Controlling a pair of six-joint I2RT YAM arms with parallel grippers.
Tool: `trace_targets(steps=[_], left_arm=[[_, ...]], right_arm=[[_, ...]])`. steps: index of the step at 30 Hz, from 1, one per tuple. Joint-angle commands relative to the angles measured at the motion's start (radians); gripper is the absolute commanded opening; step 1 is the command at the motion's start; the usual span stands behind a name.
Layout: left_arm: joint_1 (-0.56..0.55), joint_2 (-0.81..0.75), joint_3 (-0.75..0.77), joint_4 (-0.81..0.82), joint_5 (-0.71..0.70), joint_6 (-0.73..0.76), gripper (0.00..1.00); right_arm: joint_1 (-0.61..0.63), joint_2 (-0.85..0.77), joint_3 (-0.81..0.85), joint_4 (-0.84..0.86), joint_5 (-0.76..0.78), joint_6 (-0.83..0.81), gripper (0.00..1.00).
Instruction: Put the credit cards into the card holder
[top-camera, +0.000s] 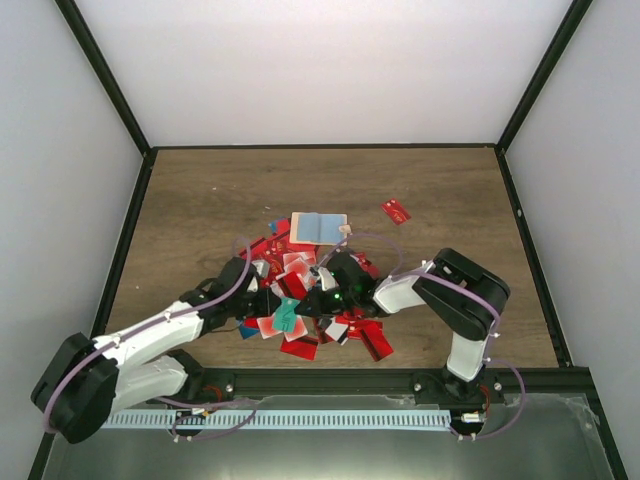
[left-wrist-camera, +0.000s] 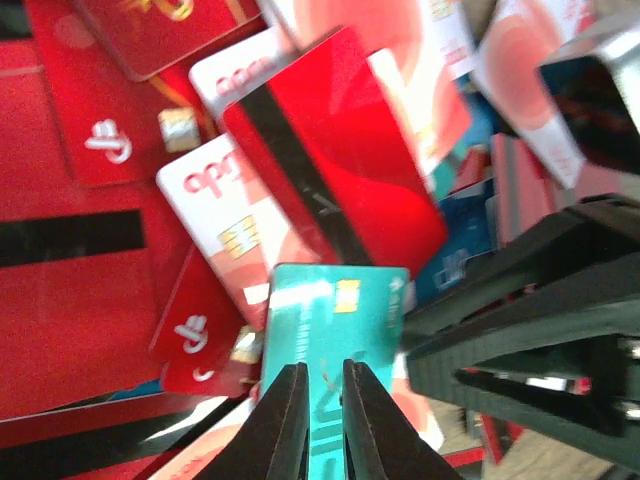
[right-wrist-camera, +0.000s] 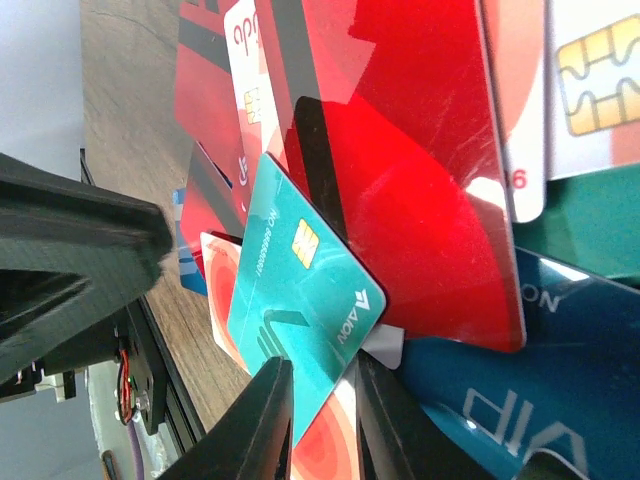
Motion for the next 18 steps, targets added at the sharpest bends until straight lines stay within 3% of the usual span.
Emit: trace_targets(steps=[1, 18], left_arm=[[-0.002, 0.047, -0.005, -0.07, -0.045, -0.002, 0.12], [-0.003, 0.134, -0.067, 0.064, 0.064, -0.014, 0.1]], right_arm=[[0.009, 0.015, -0.001, 0.0, 0.032, 0.012, 0.21], [0.01, 0.043, 0.032, 0.077, -0.038, 0.011, 0.22]])
